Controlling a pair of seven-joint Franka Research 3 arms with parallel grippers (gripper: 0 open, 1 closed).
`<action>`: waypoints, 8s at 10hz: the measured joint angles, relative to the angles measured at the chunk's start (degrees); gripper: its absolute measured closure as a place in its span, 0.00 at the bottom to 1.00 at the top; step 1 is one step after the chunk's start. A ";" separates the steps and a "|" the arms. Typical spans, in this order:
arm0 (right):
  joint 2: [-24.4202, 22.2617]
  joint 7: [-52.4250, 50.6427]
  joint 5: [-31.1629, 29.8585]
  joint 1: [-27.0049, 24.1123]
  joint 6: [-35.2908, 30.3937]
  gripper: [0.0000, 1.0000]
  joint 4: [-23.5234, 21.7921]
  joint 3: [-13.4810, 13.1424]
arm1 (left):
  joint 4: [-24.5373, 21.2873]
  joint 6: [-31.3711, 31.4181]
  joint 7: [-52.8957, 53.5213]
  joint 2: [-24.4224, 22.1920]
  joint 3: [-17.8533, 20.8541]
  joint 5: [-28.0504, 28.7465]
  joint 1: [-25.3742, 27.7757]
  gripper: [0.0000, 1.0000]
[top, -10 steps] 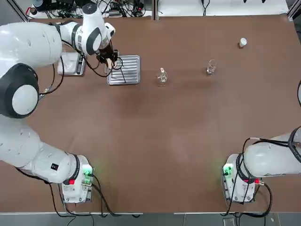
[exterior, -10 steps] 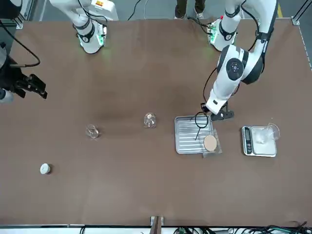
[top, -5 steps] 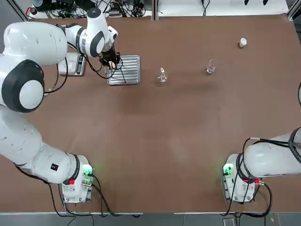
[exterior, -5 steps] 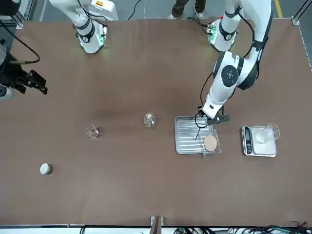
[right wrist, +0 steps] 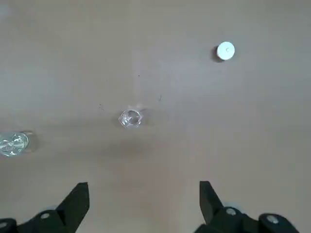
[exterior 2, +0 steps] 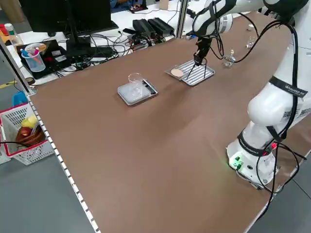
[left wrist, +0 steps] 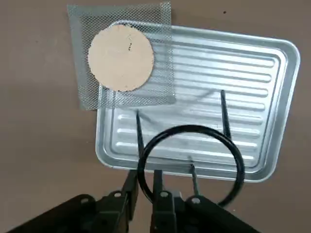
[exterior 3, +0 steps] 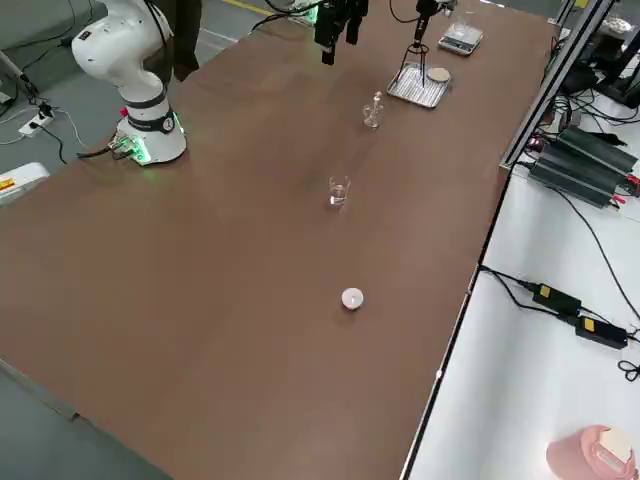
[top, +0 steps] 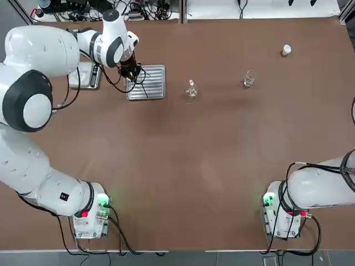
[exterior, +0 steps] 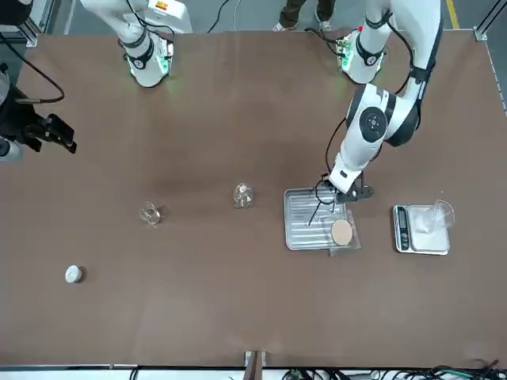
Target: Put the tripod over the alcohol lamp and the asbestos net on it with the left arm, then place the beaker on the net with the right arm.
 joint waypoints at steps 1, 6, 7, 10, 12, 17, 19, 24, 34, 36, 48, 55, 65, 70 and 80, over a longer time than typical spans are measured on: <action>0.00 0.00 0.00 -0.02 0.15 0.00 0.00 0.00 | 0.00 0.00 0.00 0.02 0.00 0.00 0.00 0.88; 0.00 -0.01 0.00 -0.91 2.05 0.00 0.00 -0.09 | 0.06 0.00 0.00 0.03 0.00 0.00 0.03 0.89; 0.00 -0.06 0.00 -1.29 2.20 0.00 0.00 -0.12 | 0.20 0.00 0.00 0.03 0.00 0.00 0.03 0.87; 0.00 -0.07 0.00 -2.34 2.27 0.00 0.00 -0.15 | 0.66 0.00 0.00 0.45 -0.01 0.00 -0.03 0.79; 0.00 -0.07 0.00 -2.51 2.27 0.00 -0.01 -0.11 | 1.14 0.00 0.00 1.40 -0.04 0.00 -0.06 0.79; 0.02 -0.07 0.18 -2.38 2.27 0.00 -0.06 0.18 | 1.94 -0.01 -0.80 2.49 -0.05 0.00 -0.05 0.92; 0.06 -0.07 0.24 -2.32 2.22 0.00 -0.08 0.26 | 2.86 -0.49 -0.80 2.49 -0.03 0.00 0.08 0.92; 0.16 -0.08 0.66 -2.28 2.19 0.00 -0.14 0.33 | 18.49 -19.41 -7.63 2.51 -2.28 -0.01 -1.04 0.92; 0.22 -0.11 0.71 -2.22 2.04 0.00 -0.18 0.36 | 44.84 -30.52 -29.39 20.42 -2.42 -0.01 -16.17 0.92; 0.22 -0.11 0.71 -2.23 2.04 0.00 -0.18 0.35 | 45.32 -31.00 -31.18 20.44 -2.43 -0.01 -18.31 0.92; 0.22 -0.12 2.23 -2.53 2.11 0.00 -0.18 0.05 | 50.30 -26.54 -39.95 29.52 -2.40 -0.02 -22.78 0.92; 0.23 -0.95 2.45 -2.49 2.06 0.00 -0.18 0.34 | 50.46 -24.36 -41.03 31.43 -2.31 -0.02 -23.92 0.92; 2.12 -37.65 7.24 -6.37 2.39 0.00 -0.46 0.04 | 50.55 -26.03 -41.03 31.47 -1.28 -0.02 -23.84 0.92; 10.02 -66.52 18.56 -11.52 7.75 0.00 -1.00 -0.08 | 50.59 -25.98 -41.01 31.68 -1.18 -0.02 -23.80 0.70; 27.11 -112.23 42.08 -23.46 12.19 0.00 -0.80 9.24 | 52.03 -25.98 -40.98 31.16 -1.26 -0.02 -23.23 0.23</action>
